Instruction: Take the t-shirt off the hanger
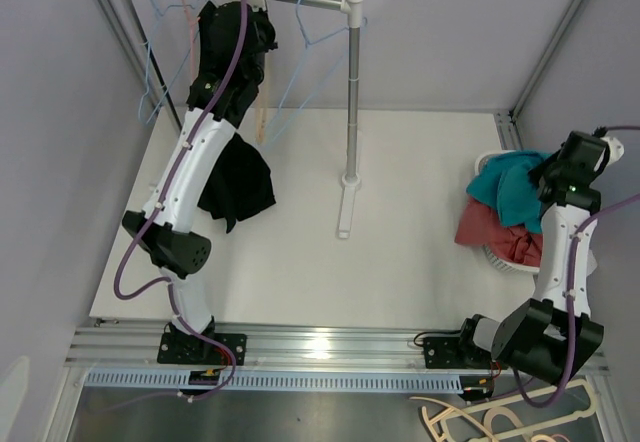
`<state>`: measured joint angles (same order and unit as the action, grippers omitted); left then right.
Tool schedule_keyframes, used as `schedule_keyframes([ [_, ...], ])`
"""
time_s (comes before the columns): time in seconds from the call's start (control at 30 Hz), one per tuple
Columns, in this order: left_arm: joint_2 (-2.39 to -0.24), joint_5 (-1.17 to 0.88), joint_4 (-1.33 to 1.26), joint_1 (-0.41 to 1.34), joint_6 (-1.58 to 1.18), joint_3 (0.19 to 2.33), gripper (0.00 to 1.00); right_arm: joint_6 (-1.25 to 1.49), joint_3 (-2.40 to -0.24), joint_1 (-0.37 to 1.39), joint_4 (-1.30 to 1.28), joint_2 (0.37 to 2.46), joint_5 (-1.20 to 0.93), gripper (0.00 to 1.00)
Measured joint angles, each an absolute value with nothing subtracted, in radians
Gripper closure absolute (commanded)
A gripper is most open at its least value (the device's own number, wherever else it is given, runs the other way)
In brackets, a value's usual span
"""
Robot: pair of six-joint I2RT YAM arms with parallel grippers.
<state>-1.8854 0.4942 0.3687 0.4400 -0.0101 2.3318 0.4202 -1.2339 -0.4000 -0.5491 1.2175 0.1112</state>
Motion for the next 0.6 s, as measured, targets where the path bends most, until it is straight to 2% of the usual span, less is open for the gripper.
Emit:
schedule_keyframes([
  [0.2, -1.886, 0.493, 0.360, 0.440, -0.045, 2.304, 0.99, 0.488, -0.979, -0.459, -0.431, 1.282, 0.131, 1.00],
  [0.37, -1.886, 0.493, 0.360, 0.440, -0.053, 2.304, 0.91, 0.512, -0.940, -0.472, -0.385, 1.315, 0.162, 1.00],
  [0.4, -1.886, 0.493, 0.360, 0.440, -0.053, 2.304, 0.85, 0.514, -0.940, -0.471, -0.372, 1.315, 0.167, 1.00],
  [0.5, -1.886, 0.494, 0.359, 0.440, -0.052, 2.304, 0.78, 0.522, -0.942, -0.472, -0.364, 1.316, 0.173, 0.84],
  [0.53, -1.886, 0.494, 0.359, 0.440, -0.053, 2.304, 0.75, 0.523, -0.947, -0.472, -0.369, 1.317, 0.175, 0.75],
  [0.6, -1.886, 0.494, 0.358, 0.440, -0.051, 2.304, 0.70, 0.521, -0.969, -0.472, -0.386, 1.317, 0.178, 0.70],
])
